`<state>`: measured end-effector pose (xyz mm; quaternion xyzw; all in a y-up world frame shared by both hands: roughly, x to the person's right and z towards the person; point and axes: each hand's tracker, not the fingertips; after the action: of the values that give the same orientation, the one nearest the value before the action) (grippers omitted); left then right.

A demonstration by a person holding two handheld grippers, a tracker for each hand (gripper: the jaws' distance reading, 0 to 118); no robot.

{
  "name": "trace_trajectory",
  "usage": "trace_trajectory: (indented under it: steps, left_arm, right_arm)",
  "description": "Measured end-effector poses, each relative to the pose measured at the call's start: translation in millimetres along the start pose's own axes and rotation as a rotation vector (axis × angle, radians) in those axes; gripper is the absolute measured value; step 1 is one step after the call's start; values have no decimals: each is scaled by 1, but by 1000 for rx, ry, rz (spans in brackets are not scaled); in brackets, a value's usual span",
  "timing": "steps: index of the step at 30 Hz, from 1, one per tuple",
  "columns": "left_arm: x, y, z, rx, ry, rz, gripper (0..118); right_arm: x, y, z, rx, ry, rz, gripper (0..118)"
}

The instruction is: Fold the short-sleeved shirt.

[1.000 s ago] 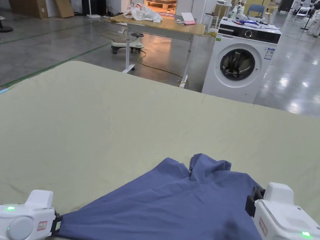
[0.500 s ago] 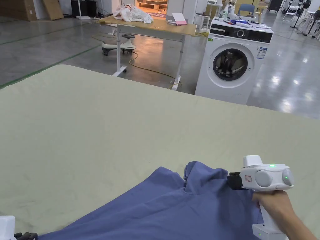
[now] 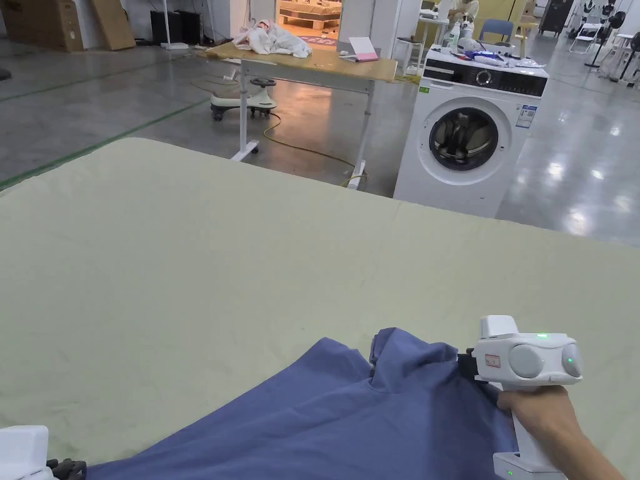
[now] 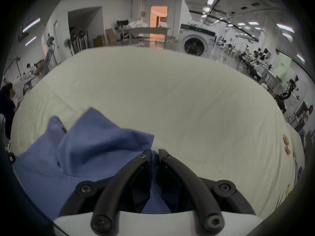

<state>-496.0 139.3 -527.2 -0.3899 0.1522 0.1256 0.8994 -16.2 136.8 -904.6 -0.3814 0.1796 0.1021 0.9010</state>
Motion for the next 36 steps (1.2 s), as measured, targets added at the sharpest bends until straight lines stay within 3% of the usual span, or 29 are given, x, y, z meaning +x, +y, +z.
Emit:
trace_trajectory:
  steps: [6,10,25,36]
  left_arm:
    - [-2,11,10,83,-25,-4,0]
    - [4,30,28,170,-47,-11,0]
    - [88,193,109,460,-144,-152,0]
    - [150,319,148,579,-168,-238,0]
  right_arm:
    - [-2,10,74,135,-1,27,6]
    - [-2,14,127,230,-64,68,6]
    - [55,46,336,530,-301,-63,7]
    - [84,97,406,656,-413,-93,7]
